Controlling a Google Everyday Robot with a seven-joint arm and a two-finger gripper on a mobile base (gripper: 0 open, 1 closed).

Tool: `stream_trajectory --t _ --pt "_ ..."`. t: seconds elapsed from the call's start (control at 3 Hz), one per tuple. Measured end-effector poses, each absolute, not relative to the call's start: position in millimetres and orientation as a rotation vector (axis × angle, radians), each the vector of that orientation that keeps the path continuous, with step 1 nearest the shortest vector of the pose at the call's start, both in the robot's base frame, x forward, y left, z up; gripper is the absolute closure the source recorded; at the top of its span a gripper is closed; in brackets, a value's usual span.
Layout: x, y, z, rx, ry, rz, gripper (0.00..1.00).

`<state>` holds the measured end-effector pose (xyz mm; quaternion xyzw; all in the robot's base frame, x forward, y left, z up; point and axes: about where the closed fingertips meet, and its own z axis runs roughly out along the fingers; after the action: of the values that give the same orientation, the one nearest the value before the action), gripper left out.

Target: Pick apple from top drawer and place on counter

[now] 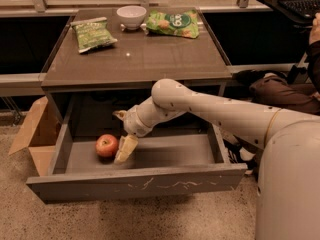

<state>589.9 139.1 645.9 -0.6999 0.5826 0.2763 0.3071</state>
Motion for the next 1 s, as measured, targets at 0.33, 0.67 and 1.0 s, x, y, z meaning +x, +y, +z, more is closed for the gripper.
stream_trajectory --t 0.33,0.67,1.0 --pt "591 150 636 -1.841 1.491 0.762 0.0" --pt "591 157 633 -1.842 1.458 0.777 0.0" --pt "591 164 629 -1.843 1.435 0.797 0.0"
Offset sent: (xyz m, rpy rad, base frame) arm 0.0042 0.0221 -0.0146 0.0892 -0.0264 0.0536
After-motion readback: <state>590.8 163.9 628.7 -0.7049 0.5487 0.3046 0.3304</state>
